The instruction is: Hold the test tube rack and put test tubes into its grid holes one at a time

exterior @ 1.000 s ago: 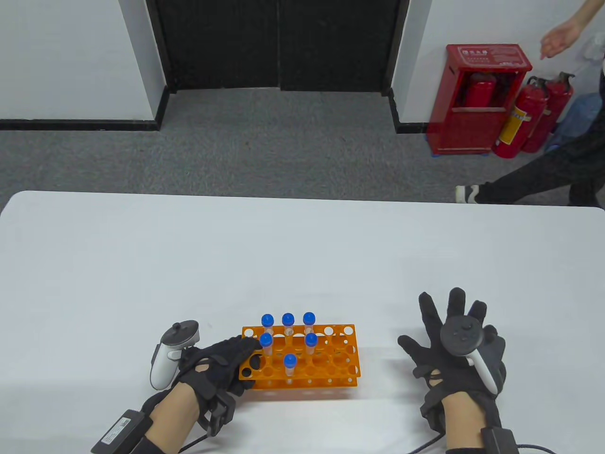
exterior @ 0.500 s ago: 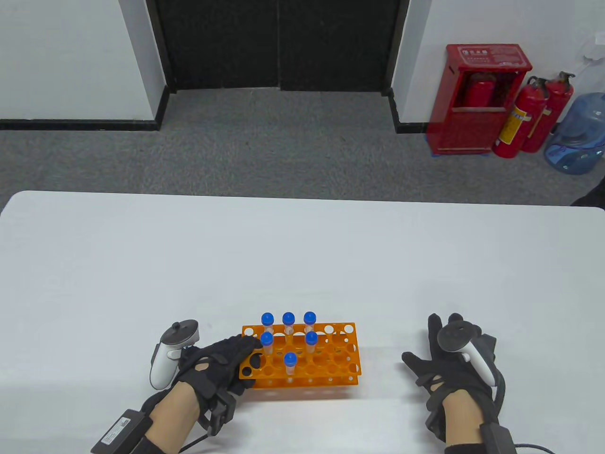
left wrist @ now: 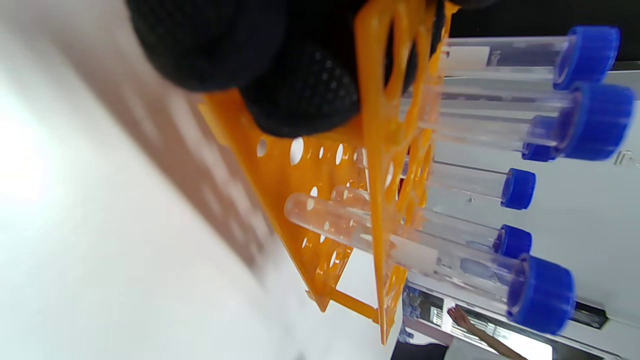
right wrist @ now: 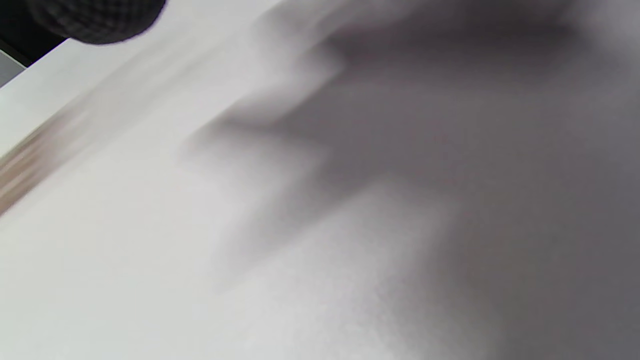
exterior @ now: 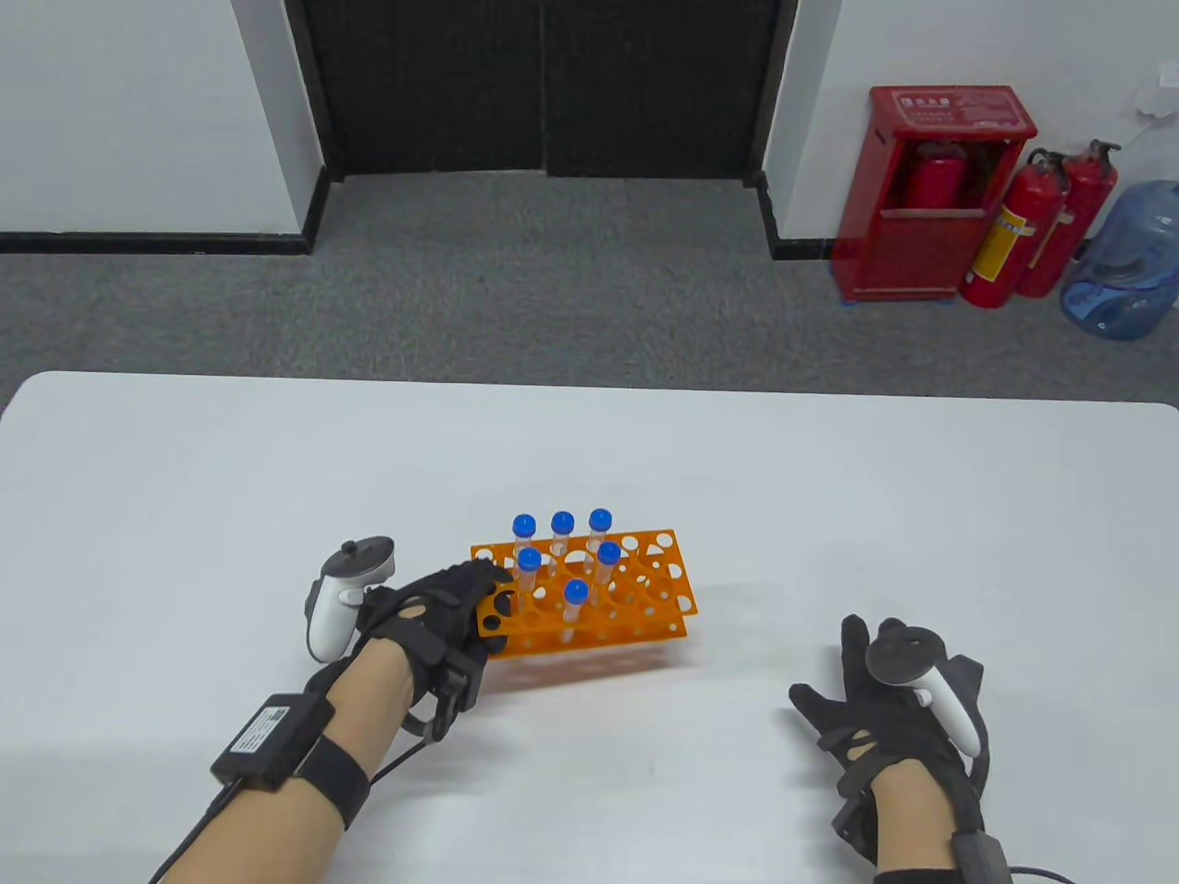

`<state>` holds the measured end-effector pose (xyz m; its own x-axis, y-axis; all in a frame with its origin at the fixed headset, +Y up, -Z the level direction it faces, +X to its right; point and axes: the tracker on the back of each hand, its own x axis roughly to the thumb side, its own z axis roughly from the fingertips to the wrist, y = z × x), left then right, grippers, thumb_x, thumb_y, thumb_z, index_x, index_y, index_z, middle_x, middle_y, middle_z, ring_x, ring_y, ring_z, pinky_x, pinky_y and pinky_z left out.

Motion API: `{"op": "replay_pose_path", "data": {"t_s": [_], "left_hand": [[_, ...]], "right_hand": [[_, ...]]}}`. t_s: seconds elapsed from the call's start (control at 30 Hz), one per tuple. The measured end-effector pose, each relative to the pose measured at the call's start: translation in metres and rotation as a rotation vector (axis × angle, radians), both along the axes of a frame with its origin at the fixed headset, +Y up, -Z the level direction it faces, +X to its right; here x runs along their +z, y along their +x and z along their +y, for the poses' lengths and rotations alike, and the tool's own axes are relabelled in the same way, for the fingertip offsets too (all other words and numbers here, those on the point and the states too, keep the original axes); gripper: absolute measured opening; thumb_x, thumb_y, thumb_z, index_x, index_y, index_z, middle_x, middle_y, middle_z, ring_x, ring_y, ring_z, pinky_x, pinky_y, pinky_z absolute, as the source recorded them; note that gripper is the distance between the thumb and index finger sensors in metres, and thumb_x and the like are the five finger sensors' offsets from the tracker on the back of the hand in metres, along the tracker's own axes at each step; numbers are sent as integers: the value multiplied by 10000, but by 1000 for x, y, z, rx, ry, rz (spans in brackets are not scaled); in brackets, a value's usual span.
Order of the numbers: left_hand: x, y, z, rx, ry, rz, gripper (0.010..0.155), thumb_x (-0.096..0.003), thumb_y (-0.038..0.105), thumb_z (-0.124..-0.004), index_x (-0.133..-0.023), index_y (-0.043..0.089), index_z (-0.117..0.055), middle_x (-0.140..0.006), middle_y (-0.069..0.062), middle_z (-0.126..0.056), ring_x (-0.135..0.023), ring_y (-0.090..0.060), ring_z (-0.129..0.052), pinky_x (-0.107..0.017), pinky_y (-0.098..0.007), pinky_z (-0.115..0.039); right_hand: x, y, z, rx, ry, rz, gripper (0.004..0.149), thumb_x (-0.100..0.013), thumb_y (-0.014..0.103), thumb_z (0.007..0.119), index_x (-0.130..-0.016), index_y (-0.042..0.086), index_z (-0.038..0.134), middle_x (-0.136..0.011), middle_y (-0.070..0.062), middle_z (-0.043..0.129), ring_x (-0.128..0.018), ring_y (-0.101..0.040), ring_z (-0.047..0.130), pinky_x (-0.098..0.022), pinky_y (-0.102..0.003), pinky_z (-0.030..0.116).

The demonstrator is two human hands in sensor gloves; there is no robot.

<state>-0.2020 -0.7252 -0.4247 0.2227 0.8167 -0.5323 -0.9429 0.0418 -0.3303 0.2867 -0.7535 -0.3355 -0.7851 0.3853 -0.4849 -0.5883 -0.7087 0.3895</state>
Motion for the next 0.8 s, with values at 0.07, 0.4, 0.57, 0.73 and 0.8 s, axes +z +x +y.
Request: {"op": "replay_pose_path", "data": {"t_s": [0.07, 0.4, 0.57, 0.73, 0.8], "left_hand": [[-22, 3, 3, -34, 10, 0, 450, -450, 594, -593, -853, 442, -722, -687, 244, -894, -401, -2, -1066, -306, -141, -969], [-96, 20, -15, -71, -27, -97, 455, -459, 608, -583, -872, 461, -704, -717, 259, -881, -442, 8, -1063, -344, -131, -967], [-101, 23, -34, -92, -69, -114, 458, -460, 610, -580, -874, 460, -705, -719, 258, -881, -443, 10, -1061, -347, -130, -965], [-101, 25, -36, -63, -81, -116, 487, -466, 619, -576, -916, 457, -665, -763, 252, -858, -494, 1, -1047, -387, -139, -954], [-99, 24, -31, -49, -75, -100, 557, -465, 634, -572, -987, 439, -582, -840, 238, -810, -576, -10, -1023, -452, -148, -939]], "right_hand": [[1, 2, 2, -20, 6, 3, 926, -373, 735, 618, -899, 578, -128, -1034, 152, -317, -879, -229, -350, -615, -619, -97], [4, 0, 7, -28, 20, -6, 926, -379, 728, 620, -908, 569, -124, -1048, 143, -303, -879, -234, -346, -610, -620, -95], [3, -1, 7, -14, 9, -1, 925, -380, 726, 619, -908, 568, -123, -1051, 139, -299, -878, -235, -346, -608, -620, -96], [4, -2, 8, -17, 6, 0, 924, -381, 723, 620, -913, 567, -119, -1059, 138, -290, -879, -235, -343, -608, -620, -96], [4, -2, 8, -22, 1, 0, 924, -381, 723, 620, -916, 566, -117, -1061, 137, -288, -879, -234, -343, -608, -619, -96]]}}
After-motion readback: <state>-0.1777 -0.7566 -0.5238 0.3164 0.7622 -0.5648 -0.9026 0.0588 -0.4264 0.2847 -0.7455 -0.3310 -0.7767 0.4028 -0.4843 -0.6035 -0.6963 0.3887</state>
